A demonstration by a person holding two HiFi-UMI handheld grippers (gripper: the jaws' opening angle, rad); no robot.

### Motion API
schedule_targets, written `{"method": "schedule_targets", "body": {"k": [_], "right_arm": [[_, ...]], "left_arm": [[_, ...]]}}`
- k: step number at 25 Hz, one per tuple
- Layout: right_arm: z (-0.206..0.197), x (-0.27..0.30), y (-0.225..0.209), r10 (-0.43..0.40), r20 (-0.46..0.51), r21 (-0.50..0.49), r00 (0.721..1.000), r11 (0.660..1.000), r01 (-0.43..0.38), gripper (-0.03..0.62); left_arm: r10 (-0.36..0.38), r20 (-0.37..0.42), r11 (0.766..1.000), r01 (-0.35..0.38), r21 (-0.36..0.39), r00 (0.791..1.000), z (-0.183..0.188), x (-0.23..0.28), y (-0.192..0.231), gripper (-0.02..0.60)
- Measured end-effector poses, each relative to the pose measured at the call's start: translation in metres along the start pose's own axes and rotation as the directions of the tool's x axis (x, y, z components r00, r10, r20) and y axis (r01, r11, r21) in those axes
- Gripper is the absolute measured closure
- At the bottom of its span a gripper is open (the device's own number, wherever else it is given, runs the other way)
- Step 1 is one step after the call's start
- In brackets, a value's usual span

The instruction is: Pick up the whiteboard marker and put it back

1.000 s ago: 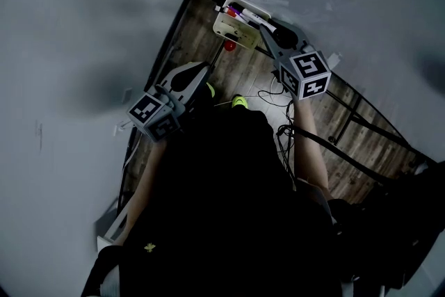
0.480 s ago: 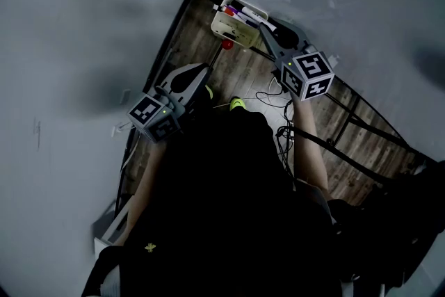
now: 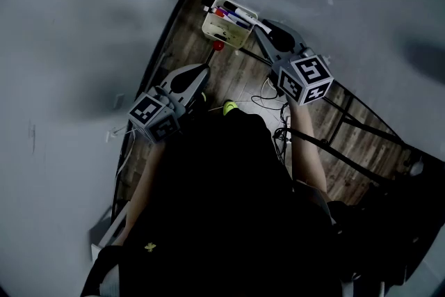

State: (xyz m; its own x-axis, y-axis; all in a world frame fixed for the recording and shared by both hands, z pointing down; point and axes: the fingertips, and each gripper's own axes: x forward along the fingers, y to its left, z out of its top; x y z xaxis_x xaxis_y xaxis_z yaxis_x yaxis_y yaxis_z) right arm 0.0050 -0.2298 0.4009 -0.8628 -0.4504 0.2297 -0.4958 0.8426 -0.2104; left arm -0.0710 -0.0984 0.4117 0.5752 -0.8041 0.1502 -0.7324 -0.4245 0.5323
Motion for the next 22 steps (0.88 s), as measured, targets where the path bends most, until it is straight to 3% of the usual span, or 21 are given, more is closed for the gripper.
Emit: {"method": "schedule_targets", "body": {"k": [22], "right_arm": [[0.033, -0.043, 0.020, 0.023, 0.066, -0.043, 0.998, 0.999, -0.020, 0.505]], "left_arm": [[-0.058, 0.009, 0.998, 0.058, 0.041, 0.998, -0.007, 0.034, -0.022, 0.560]]}}
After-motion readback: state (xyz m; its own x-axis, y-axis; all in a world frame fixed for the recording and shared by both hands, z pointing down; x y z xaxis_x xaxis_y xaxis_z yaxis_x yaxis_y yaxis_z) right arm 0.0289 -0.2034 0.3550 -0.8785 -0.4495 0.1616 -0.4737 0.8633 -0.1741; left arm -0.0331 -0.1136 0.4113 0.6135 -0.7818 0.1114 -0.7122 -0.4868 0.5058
